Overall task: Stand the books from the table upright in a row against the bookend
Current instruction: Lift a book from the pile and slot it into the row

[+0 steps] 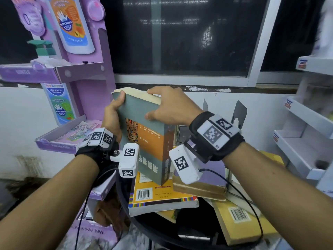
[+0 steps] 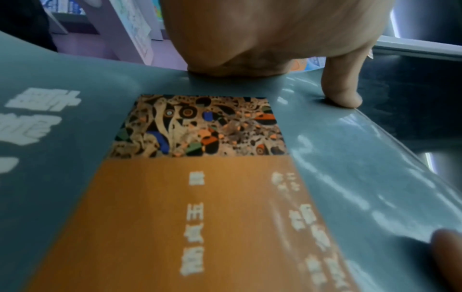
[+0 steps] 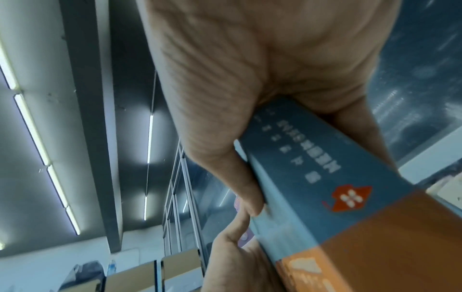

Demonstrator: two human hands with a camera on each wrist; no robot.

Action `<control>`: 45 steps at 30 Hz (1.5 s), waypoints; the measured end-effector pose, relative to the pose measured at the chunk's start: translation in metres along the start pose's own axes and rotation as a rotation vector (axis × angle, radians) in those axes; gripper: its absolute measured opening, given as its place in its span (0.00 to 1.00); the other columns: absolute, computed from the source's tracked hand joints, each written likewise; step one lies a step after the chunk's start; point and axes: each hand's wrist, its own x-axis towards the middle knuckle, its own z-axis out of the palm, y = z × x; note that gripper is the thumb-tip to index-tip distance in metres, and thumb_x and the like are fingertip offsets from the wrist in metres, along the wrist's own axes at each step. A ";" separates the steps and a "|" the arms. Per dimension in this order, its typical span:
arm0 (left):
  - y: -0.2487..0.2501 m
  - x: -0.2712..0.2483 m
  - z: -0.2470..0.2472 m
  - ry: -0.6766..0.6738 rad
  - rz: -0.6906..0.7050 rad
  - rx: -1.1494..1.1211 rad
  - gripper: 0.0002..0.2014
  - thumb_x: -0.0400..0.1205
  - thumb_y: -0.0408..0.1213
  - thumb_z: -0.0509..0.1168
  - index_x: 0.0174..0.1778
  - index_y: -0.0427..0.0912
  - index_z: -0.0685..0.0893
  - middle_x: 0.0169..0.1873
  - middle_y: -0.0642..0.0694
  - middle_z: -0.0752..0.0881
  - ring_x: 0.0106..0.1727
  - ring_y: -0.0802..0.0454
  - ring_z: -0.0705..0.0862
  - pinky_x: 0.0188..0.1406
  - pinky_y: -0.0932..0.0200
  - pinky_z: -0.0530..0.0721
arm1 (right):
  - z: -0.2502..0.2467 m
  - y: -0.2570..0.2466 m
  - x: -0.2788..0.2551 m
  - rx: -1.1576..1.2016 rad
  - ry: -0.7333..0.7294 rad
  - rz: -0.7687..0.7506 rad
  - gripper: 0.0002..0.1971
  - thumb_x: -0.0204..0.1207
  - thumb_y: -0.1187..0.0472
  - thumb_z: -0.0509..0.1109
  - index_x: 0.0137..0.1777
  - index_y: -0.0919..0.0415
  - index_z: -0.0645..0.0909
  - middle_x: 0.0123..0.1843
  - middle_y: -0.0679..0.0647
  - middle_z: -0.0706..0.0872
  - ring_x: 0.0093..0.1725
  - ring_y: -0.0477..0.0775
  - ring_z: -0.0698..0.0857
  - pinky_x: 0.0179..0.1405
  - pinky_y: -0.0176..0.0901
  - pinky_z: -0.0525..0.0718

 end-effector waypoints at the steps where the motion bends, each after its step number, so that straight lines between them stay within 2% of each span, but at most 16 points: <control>1: 0.002 0.000 0.002 -0.013 0.009 0.019 0.23 0.83 0.52 0.59 0.65 0.39 0.82 0.42 0.45 0.91 0.37 0.52 0.90 0.27 0.64 0.85 | -0.001 0.000 -0.002 0.024 0.022 -0.001 0.31 0.71 0.51 0.77 0.74 0.47 0.74 0.59 0.54 0.79 0.52 0.51 0.75 0.46 0.41 0.81; 4: 0.010 0.003 0.006 -0.071 0.006 0.081 0.20 0.85 0.52 0.56 0.56 0.41 0.85 0.35 0.48 0.92 0.34 0.54 0.90 0.26 0.65 0.84 | -0.005 -0.003 -0.004 0.078 0.096 -0.003 0.23 0.70 0.53 0.76 0.67 0.49 0.80 0.52 0.51 0.81 0.51 0.52 0.80 0.46 0.44 0.86; 7: 0.019 0.007 0.011 -0.113 -0.020 0.159 0.20 0.84 0.55 0.55 0.51 0.45 0.87 0.39 0.47 0.92 0.38 0.53 0.91 0.31 0.65 0.85 | -0.012 -0.004 -0.003 0.114 0.156 0.002 0.18 0.69 0.53 0.76 0.59 0.49 0.84 0.53 0.52 0.86 0.50 0.52 0.84 0.44 0.46 0.88; 11: 0.024 0.011 0.020 -0.112 -0.042 0.241 0.24 0.82 0.59 0.57 0.57 0.44 0.87 0.51 0.42 0.91 0.49 0.48 0.90 0.54 0.51 0.84 | -0.022 -0.002 -0.004 0.102 0.200 0.025 0.18 0.68 0.53 0.77 0.57 0.58 0.86 0.57 0.55 0.88 0.55 0.55 0.83 0.52 0.51 0.86; 12: 0.024 0.012 0.023 -0.122 -0.047 0.242 0.25 0.82 0.59 0.57 0.58 0.43 0.86 0.52 0.41 0.91 0.51 0.47 0.90 0.57 0.50 0.84 | -0.024 0.000 -0.004 0.110 0.210 0.034 0.20 0.68 0.53 0.78 0.58 0.59 0.85 0.59 0.55 0.87 0.56 0.55 0.82 0.52 0.50 0.86; 16: 0.023 0.012 0.037 -0.194 -0.047 0.271 0.23 0.85 0.58 0.53 0.55 0.45 0.86 0.48 0.46 0.92 0.48 0.52 0.90 0.41 0.61 0.88 | -0.034 0.010 -0.004 0.150 0.224 0.075 0.26 0.69 0.52 0.79 0.67 0.58 0.82 0.62 0.54 0.84 0.55 0.52 0.82 0.41 0.40 0.82; 17: 0.023 0.012 0.039 -0.189 -0.031 0.283 0.23 0.84 0.59 0.54 0.56 0.45 0.86 0.49 0.46 0.92 0.50 0.53 0.90 0.44 0.60 0.88 | -0.037 0.012 -0.004 0.161 0.232 0.085 0.27 0.69 0.52 0.79 0.68 0.58 0.81 0.63 0.54 0.83 0.57 0.53 0.82 0.38 0.38 0.80; 19: 0.025 0.015 0.041 -0.144 0.011 0.343 0.27 0.81 0.64 0.56 0.64 0.48 0.83 0.57 0.48 0.89 0.58 0.53 0.87 0.58 0.54 0.84 | -0.043 0.016 -0.003 0.185 0.261 0.104 0.26 0.69 0.52 0.79 0.67 0.58 0.82 0.62 0.55 0.84 0.58 0.54 0.83 0.34 0.36 0.80; 20: 0.025 0.018 0.041 -0.127 0.029 0.374 0.30 0.79 0.67 0.57 0.67 0.50 0.82 0.59 0.50 0.88 0.61 0.53 0.85 0.62 0.52 0.80 | -0.047 0.018 -0.002 0.196 0.282 0.111 0.24 0.69 0.53 0.79 0.65 0.58 0.83 0.60 0.55 0.85 0.57 0.53 0.83 0.36 0.37 0.82; 22: 0.024 0.023 0.040 -0.124 0.057 0.402 0.32 0.78 0.68 0.55 0.69 0.50 0.80 0.58 0.51 0.87 0.61 0.53 0.83 0.61 0.51 0.77 | -0.056 0.022 0.000 0.214 0.325 0.128 0.20 0.69 0.54 0.79 0.60 0.57 0.85 0.57 0.54 0.87 0.56 0.53 0.84 0.44 0.43 0.87; 26: 0.016 0.035 0.038 -0.092 0.061 0.401 0.29 0.82 0.63 0.55 0.71 0.48 0.77 0.62 0.51 0.86 0.65 0.52 0.81 0.67 0.46 0.76 | -0.075 0.031 0.007 0.198 0.396 0.163 0.23 0.67 0.52 0.80 0.62 0.56 0.85 0.58 0.54 0.86 0.60 0.54 0.83 0.51 0.45 0.86; 30: 0.004 0.044 0.040 -0.063 0.026 0.489 0.21 0.85 0.54 0.57 0.70 0.47 0.75 0.66 0.48 0.81 0.67 0.50 0.79 0.71 0.45 0.73 | -0.093 0.043 0.013 0.167 0.443 0.203 0.24 0.65 0.52 0.80 0.62 0.54 0.84 0.60 0.54 0.84 0.61 0.53 0.81 0.38 0.39 0.82; 34: -0.008 0.054 0.047 -0.053 -0.001 0.543 0.19 0.85 0.47 0.60 0.70 0.46 0.75 0.68 0.46 0.79 0.69 0.47 0.76 0.69 0.48 0.72 | -0.106 0.055 0.015 0.121 0.473 0.261 0.21 0.63 0.52 0.80 0.56 0.53 0.84 0.59 0.56 0.83 0.61 0.56 0.81 0.48 0.48 0.87; 38: -0.020 0.064 0.057 -0.056 -0.033 0.570 0.18 0.84 0.44 0.63 0.69 0.46 0.77 0.65 0.49 0.79 0.68 0.47 0.76 0.66 0.50 0.72 | -0.110 0.065 0.019 0.064 0.470 0.314 0.17 0.62 0.53 0.80 0.51 0.54 0.85 0.57 0.58 0.83 0.58 0.59 0.83 0.51 0.57 0.88; 43: -0.033 0.077 0.067 -0.072 -0.002 0.634 0.17 0.83 0.43 0.64 0.68 0.47 0.78 0.67 0.48 0.80 0.68 0.50 0.75 0.70 0.50 0.71 | -0.105 0.084 0.027 -0.034 0.491 0.365 0.18 0.66 0.55 0.78 0.53 0.63 0.86 0.56 0.60 0.85 0.54 0.61 0.84 0.53 0.58 0.87; 45: -0.039 0.083 0.070 -0.094 0.005 0.665 0.17 0.84 0.42 0.63 0.69 0.46 0.78 0.68 0.47 0.79 0.65 0.51 0.74 0.67 0.52 0.70 | -0.101 0.090 0.033 -0.055 0.499 0.382 0.18 0.67 0.55 0.77 0.54 0.65 0.85 0.55 0.60 0.85 0.54 0.62 0.84 0.54 0.57 0.87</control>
